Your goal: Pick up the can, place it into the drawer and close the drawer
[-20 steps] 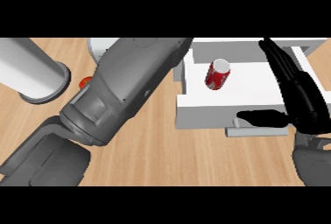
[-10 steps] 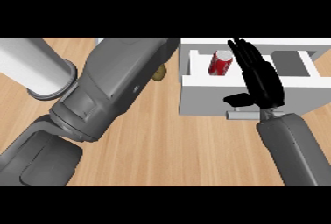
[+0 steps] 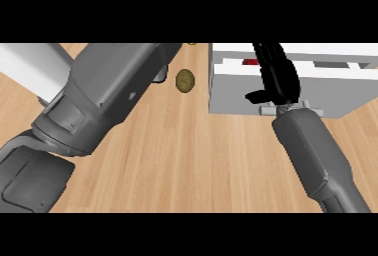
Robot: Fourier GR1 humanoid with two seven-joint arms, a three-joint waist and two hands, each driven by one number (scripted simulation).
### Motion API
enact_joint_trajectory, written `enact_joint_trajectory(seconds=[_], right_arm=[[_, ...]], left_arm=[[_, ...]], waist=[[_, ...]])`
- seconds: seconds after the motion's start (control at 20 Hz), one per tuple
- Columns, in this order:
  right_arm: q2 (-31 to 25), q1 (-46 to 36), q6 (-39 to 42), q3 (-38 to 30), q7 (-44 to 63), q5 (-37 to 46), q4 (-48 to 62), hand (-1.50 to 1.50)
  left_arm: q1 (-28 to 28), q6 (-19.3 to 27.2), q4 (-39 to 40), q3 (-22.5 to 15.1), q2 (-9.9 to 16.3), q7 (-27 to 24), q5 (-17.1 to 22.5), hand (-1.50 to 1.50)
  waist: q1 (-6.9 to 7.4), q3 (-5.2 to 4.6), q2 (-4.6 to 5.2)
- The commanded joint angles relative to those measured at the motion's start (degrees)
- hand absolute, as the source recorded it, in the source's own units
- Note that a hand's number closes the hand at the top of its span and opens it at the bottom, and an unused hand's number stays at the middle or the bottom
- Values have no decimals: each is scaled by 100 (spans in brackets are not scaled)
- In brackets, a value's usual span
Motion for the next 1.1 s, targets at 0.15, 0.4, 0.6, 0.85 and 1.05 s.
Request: enact_joint_trajectory(seconds=[0.15, 0.4, 0.6, 0.85, 1.05], right_arm=[[178, -1144, -883, -328, 196, 358, 1377, -150], [-198, -1582, -1273, -693, -276, 211, 2232, -150], [-30, -2168, -1434, -724, -88, 350, 2684, -150], [-223, -2595, -1222, -915, -185, 215, 2916, -150], [-190, -2778, -1156, -1144, -453, -44, 2987, -150]], left_arm=[[310, -236, -544, -120, 465, 411, -164, -150], [790, -209, -1014, -154, 547, 349, -202, -150], [935, -291, -1171, -131, 746, 440, -238, -150], [1192, -625, -1686, -146, 1193, 816, -175, -150], [1458, -462, -2075, -227, 1050, 799, -222, -150]], waist=[[123, -2, -13], [282, 2, 31], [264, 1, 64], [443, 1, 50], [416, 6, 42]])
